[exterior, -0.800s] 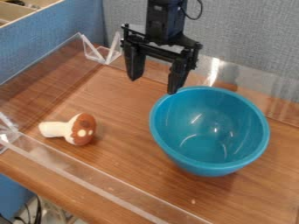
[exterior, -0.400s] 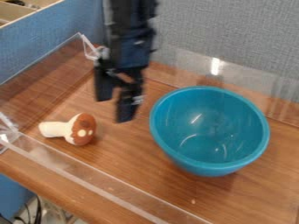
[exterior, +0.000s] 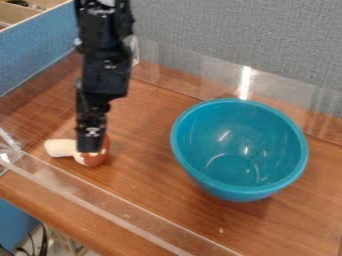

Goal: Put the mushroom in the blue bowl

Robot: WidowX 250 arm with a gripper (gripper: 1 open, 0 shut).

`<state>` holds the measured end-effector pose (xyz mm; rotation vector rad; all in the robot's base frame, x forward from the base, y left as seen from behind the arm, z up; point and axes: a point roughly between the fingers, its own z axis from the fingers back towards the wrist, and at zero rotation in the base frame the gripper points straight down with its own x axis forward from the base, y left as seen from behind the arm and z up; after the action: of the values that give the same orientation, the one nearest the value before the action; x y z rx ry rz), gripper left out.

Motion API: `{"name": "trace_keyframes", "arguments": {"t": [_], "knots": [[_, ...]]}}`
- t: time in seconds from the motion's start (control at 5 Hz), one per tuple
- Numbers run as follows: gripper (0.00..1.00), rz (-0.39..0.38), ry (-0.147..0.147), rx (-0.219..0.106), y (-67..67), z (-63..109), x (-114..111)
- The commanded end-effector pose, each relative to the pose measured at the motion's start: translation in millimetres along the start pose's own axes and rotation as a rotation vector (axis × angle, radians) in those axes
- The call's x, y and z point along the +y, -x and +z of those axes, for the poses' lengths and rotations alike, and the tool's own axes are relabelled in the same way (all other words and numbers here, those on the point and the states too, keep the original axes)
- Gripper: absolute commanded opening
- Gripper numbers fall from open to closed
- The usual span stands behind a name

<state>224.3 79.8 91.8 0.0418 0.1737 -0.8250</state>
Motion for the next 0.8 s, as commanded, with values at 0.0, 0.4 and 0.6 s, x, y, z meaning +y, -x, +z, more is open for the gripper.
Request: {"name": "trace_keyframes", "arguments": {"t": [0.0,0.4,0.6], "knots": [[1.00,0.008,-0.056,-0.020,8.6,0.3,7.6],[1.00,0.015,-0.072,-0.021,11.1,-23.6,15.2],[1.00,0.018,-0.073,-0.023,11.0,-31.3,18.3]]}}
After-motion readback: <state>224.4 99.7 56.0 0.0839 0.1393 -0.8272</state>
